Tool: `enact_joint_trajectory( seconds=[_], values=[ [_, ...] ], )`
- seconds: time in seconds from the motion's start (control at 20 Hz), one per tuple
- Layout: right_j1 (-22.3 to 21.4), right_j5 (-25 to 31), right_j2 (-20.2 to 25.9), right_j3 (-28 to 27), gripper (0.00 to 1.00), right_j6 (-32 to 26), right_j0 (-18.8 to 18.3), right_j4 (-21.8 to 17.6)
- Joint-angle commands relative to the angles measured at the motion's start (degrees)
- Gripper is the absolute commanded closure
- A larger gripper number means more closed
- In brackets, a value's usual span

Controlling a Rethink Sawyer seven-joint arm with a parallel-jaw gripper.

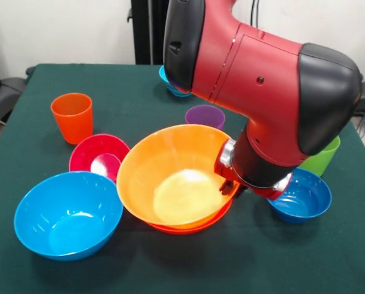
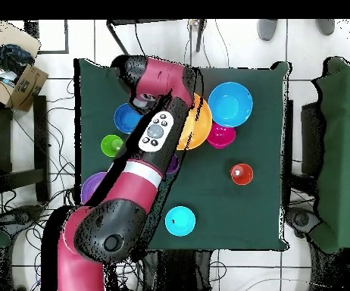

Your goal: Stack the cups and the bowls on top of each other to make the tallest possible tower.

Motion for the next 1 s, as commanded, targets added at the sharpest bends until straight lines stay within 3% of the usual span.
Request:
enact_joint_trajectory(
  seconds=[0.05,0.3,0.55,1.0],
  values=[
    [2.46,-4.8,12.29,9.99,1.0,-6.63,-0.3,-7.94],
    [1.15,-6.14,14.26,11.02,1.0,-6.18,-0.23,-9.0],
    [-0.09,-17.2,17.96,12.07,1.0,-8.79,-1.02,-11.04],
    [-1.51,-16.69,20.16,12.36,1.0,-6.18,-1.11,-13.73]
  ],
)
